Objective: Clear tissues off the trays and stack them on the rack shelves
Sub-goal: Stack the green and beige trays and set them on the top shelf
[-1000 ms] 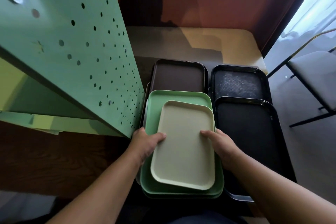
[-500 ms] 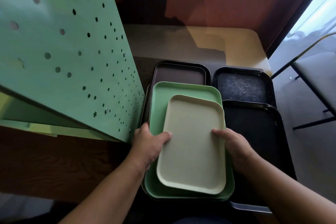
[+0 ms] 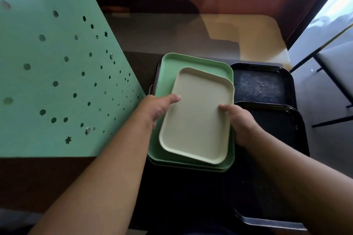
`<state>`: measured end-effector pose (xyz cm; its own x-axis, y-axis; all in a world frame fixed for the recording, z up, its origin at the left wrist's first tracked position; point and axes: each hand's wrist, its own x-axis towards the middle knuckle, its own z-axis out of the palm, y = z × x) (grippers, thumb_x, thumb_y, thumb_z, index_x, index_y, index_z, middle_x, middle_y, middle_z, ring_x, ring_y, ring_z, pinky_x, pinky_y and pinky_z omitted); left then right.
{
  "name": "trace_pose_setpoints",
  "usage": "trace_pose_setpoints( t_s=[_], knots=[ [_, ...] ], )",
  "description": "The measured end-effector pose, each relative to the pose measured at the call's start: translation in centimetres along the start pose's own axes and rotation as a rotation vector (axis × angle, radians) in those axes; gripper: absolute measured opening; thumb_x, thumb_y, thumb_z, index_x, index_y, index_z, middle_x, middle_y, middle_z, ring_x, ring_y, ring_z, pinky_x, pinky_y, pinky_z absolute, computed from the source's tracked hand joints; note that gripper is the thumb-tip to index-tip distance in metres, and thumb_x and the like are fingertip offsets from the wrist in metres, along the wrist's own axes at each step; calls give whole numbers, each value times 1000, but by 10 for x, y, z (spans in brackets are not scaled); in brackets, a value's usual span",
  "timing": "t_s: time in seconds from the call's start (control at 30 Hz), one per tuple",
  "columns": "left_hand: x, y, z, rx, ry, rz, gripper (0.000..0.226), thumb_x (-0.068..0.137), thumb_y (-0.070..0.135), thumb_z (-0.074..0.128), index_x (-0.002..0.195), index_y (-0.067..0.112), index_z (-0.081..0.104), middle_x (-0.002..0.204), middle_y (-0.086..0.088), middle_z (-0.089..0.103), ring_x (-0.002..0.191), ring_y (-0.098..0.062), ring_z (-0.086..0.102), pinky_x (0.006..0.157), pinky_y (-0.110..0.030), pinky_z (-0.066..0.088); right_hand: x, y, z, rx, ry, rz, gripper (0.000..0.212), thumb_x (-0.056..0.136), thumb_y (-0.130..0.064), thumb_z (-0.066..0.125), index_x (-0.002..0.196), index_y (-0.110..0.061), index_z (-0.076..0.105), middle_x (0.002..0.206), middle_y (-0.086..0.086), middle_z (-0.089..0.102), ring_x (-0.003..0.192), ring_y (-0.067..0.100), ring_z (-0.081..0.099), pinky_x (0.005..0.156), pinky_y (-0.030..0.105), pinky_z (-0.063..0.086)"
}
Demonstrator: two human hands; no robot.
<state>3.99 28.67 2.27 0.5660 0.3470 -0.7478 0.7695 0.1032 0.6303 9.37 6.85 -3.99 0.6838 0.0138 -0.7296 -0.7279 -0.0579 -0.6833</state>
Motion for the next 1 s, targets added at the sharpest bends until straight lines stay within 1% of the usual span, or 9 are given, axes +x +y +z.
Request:
trace_pose_setpoints(
  t_s=[0.23,0.37,0.53,0.63,0.73,0.83,0.9,0.93,1.0],
  knots=[
    [41,15,6,77,78,48,65,85,42,75,133,3,54,121,-12,65,102,-29,61,90,-40,44,29,-17,15,-32,28,-25,40,91,-26,70,125,-6,64,113,16,75,101,36,73,95,55,59],
    [51,9,5,40,94,36,51,86,40,74,121,7,57,114,-14,69,86,-25,64,86,-40,50,34,-17,19,-71,21,-23,39,92,-27,70,126,-8,63,110,13,74,98,33,73,93,50,59],
    [47,-1,7,-39,109,21,71,85,45,74,139,8,47,122,-11,65,92,-25,63,83,-41,51,32,-19,17,-106,7,-66,31,96,-24,67,123,-10,61,102,6,70,85,22,69,69,34,55],
    [37,-4,8,-75,113,51,74,79,51,76,137,14,49,122,-10,67,97,-27,67,87,-44,57,25,-25,9,-77,-18,-90,31,96,-19,68,123,-7,64,103,10,74,86,26,73,75,40,60],
    [22,-6,12,-71,134,151,94,61,60,76,142,25,43,126,-7,66,103,-29,70,91,-53,59,11,-34,-9,-24,-78,-136,12,98,-14,64,106,-9,71,88,8,78,74,23,75,71,39,62],
    [7,-4,20,-101,48,201,92,68,45,79,145,43,28,126,-9,63,106,-32,69,92,-55,58,-7,-41,-33,24,-97,-180,14,99,-13,60,106,-10,72,85,9,78,70,22,76,67,39,62],
    [-2,0,25,-142,-26,182,101,66,38,85,149,36,28,129,-14,63,110,-36,67,96,-57,55,-18,-43,-51,55,-112,-212,18,100,-12,57,111,-12,71,92,10,78,76,24,75,68,39,62],
    [-7,2,29,-163,-76,165,103,64,35,88,150,26,32,130,-16,64,111,-37,68,95,-56,55,-24,-43,-61,62,-118,-234,21,100,-11,56,114,-15,70,97,10,78,81,25,75,71,41,62],
    [-19,6,38,-184,-191,155,84,70,22,89,142,6,48,121,-19,72,103,-36,73,86,-49,60,-36,-41,-79,63,-113,-291,25,100,-9,54,118,-23,67,103,7,78,86,23,75,75,42,62]
  ],
)
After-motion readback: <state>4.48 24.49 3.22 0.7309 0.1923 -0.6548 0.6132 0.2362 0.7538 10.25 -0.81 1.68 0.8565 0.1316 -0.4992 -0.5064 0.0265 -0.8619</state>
